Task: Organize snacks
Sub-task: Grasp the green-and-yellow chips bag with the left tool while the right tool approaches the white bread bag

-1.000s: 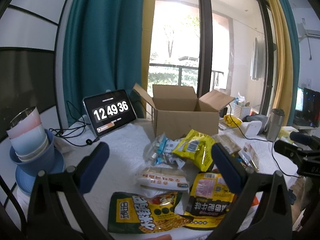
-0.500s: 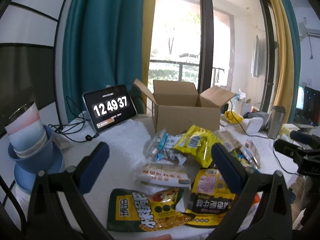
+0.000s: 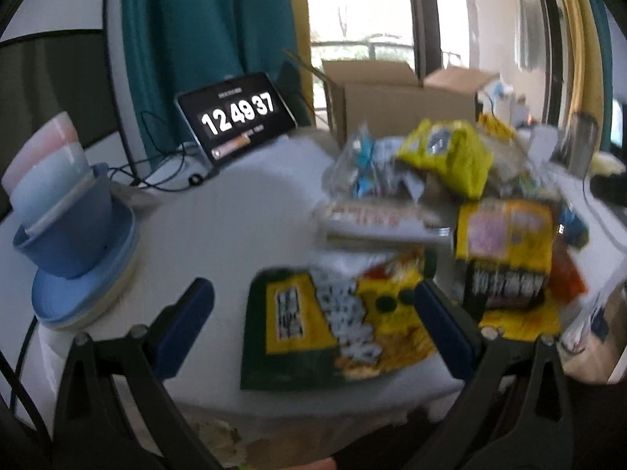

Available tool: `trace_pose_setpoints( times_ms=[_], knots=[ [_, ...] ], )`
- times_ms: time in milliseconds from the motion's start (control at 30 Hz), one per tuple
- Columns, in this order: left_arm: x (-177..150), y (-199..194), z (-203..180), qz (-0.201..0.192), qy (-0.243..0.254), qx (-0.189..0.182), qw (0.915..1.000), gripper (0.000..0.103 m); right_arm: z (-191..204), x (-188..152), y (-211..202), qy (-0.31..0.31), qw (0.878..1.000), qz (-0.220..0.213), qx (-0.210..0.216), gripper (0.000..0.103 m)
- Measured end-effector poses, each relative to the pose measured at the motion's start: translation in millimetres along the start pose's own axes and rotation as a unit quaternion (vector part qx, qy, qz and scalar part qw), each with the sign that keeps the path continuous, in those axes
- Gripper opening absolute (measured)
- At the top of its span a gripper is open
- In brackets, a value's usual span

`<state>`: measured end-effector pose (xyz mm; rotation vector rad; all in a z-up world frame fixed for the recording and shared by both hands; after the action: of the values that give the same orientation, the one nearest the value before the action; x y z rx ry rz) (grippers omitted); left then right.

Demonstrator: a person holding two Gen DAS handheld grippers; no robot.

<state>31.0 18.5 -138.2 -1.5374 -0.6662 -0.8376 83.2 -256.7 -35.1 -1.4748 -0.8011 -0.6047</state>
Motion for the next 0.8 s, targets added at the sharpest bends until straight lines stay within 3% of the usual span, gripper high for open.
trace_pose_setpoints(
  times_ms=[333,567,667,800],
  knots=[
    [-24.0,6.7,-33.6,0.026,0.114,-0.056,0.9916,0.103,9.8,-6.4,15.0,-0.011,1.000,0.026,0.003,0.100],
    [-34.6,26.4,-26.9,0.065,0.162,-0.014,0.9846,0.103,14.4,-4.6,15.3,-0.018,0.999,0.026,0.006,0.100],
    [-26.6,33.2,-22.9,0.056,0.180,0.020,0.9818,0.103,13.3,-6.1,17.9,-0.014,0.999,0.033,0.008,0.100],
    [-14.7,47.1,-19.1,0.048,0.193,0.028,0.9796,0.103,10.8,-9.3,24.0,-0.004,0.999,0.043,0.015,0.100]
  ],
)
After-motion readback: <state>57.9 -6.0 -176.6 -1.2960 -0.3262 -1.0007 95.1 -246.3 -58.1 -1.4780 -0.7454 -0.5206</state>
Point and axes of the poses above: each gripper's, at about its wrist camera, not at the fingertips, and y roughly the way its jaws point, z to its left, x to its top, the point moved 2 cm from there along y, roughly the way its jaws point, and after that the axes turned 12 degrees about -x, right-handed, at the moved point
